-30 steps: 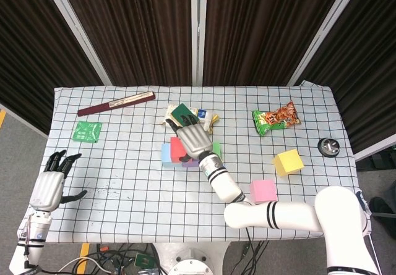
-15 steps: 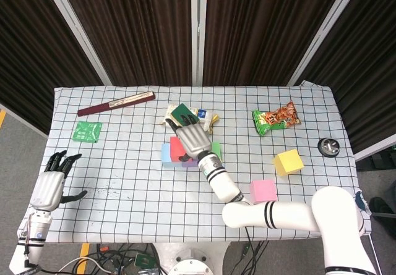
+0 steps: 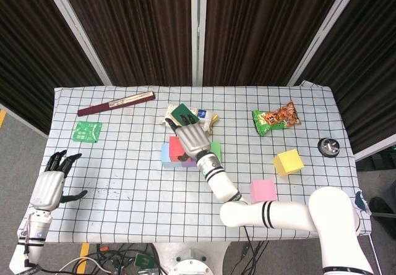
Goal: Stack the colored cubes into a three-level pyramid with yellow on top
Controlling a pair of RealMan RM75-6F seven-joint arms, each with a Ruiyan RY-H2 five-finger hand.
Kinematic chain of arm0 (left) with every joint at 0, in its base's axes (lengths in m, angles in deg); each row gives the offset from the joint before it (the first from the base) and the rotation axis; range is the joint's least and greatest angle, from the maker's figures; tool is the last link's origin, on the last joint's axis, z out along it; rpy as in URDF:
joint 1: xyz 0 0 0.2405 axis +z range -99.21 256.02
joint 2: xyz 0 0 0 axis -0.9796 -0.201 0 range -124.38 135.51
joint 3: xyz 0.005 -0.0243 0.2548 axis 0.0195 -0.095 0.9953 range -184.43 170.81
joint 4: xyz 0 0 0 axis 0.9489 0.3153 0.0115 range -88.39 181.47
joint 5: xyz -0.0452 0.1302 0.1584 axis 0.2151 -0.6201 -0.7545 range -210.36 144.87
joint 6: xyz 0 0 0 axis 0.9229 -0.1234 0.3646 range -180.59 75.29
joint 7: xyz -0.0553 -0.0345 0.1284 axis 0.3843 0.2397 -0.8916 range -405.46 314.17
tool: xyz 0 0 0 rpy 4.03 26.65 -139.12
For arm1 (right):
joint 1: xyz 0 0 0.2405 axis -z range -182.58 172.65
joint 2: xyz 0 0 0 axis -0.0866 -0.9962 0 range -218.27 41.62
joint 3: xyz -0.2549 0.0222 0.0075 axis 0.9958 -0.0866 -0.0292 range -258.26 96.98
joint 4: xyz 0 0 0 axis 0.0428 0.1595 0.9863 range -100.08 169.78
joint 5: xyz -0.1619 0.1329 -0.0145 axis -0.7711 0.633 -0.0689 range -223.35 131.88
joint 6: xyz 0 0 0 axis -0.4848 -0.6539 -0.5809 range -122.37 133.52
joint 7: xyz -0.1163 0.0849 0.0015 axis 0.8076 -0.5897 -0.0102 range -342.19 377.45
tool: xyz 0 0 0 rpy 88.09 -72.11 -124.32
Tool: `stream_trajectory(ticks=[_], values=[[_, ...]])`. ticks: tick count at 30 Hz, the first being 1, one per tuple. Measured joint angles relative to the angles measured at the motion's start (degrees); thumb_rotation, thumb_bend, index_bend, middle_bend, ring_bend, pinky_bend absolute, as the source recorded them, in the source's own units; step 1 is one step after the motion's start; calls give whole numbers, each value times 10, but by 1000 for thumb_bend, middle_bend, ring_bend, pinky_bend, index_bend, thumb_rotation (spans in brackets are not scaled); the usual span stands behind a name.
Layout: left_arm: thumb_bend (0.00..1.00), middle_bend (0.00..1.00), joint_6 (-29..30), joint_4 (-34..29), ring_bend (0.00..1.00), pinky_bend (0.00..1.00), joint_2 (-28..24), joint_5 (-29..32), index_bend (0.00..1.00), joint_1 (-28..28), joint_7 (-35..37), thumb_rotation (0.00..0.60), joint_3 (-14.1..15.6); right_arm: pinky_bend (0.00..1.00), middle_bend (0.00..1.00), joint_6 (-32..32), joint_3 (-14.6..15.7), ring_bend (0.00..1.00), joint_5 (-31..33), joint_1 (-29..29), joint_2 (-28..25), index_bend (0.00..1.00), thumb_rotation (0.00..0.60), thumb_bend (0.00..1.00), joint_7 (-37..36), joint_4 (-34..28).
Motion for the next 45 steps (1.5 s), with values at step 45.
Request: stream_trajectory(ticks=[45], values=[[0,182,-8,2,25,36,4,2,155,-3,-5,600,3,0,201,-5,1,0,2,18,-91,0,600,0,0,-109]])
